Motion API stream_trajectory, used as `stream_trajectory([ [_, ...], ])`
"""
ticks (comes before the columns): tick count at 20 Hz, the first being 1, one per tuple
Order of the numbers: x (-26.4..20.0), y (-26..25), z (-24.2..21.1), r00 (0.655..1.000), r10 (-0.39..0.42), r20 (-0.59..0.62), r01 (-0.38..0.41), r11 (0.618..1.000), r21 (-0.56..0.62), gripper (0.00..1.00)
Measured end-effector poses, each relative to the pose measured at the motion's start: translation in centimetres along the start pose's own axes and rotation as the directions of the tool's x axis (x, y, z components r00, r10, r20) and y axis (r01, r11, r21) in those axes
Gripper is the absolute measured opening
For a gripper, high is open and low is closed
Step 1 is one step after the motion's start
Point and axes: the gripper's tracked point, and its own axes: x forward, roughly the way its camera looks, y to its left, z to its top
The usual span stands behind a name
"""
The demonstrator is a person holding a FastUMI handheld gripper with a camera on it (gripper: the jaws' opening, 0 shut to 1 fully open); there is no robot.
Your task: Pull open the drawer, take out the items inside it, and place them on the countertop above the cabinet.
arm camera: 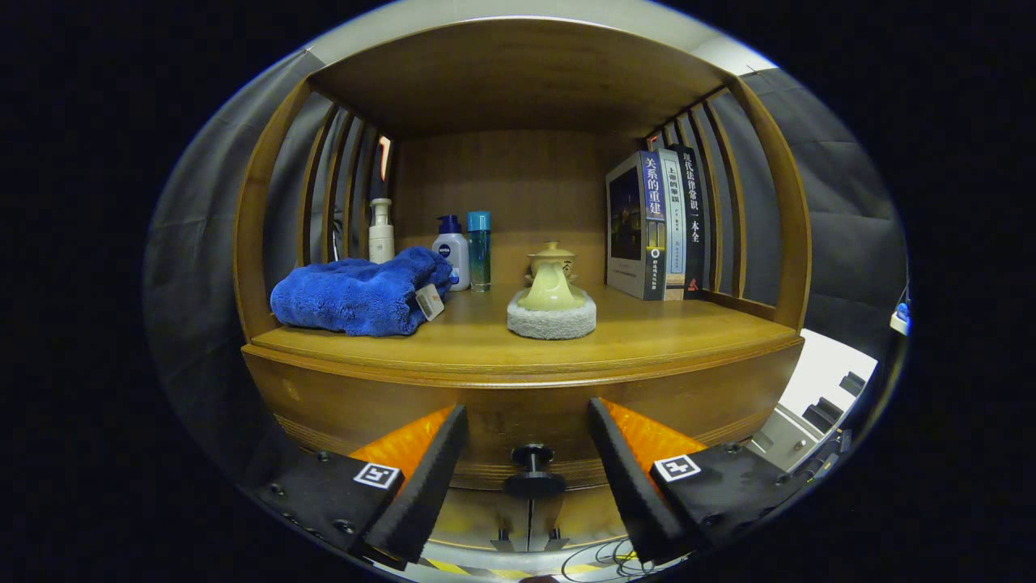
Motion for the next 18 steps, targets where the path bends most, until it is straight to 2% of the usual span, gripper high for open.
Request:
stream_trajectory([
  [3,-0.7,0.1,0.5,1.0,-0.002,0.006,0.002,1.0,0.011,0.98],
  [7,-3.1,0.4,3.2,0.998,0.013,0.058,-0.014,1.0,0.019,0.98],
  [12,-7.7,0.7,7.7,0.991,0.042,0.124,-0.045,0.999,0.022,0.98],
  [18,-13.8,2.2,10.3,0.98,0.112,0.165,-0.11,0.994,-0.025,0.98],
])
